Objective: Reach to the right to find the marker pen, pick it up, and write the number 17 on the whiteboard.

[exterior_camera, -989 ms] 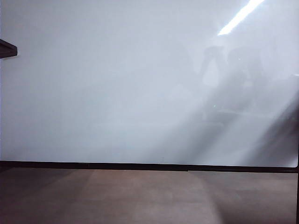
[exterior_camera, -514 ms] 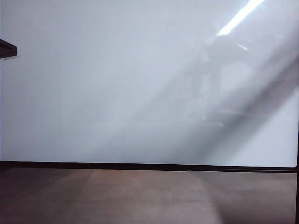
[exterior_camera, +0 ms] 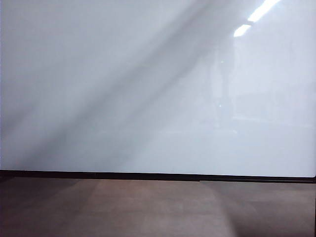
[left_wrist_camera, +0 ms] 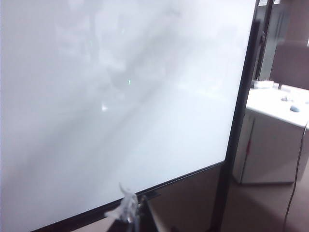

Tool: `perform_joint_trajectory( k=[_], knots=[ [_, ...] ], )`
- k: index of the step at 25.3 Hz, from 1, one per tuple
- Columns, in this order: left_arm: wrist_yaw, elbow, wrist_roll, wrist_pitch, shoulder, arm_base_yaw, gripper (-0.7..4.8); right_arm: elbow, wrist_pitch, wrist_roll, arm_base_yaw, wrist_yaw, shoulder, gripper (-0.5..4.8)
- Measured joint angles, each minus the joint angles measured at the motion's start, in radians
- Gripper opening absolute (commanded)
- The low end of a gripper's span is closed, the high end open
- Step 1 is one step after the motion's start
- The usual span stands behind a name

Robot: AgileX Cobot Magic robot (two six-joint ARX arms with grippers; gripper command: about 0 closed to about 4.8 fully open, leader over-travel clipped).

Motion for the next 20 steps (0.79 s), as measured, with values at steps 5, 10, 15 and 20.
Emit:
perform_joint_trajectory(
  k=[5,10,15,20],
  knots=[
    [-0.012,0.213,0.000,0.021,0.162,0.001,-0.05,0.097,0.004,-0.020,0.128,0.069,0.159,-0.05],
    [-0.044,0.323,0.000,0.071,0.289,0.001,-0.05,0.187,0.007,-0.022,0.175,0.071,0.266,-0.05],
    [-0.080,0.330,0.000,0.145,0.335,0.002,-0.05,0.253,0.013,-0.023,0.208,0.073,0.334,-0.05],
    [-0.083,0.330,0.000,0.148,0.337,0.002,-0.05,0.278,0.010,-0.022,0.207,0.062,0.364,-0.05]
  ],
)
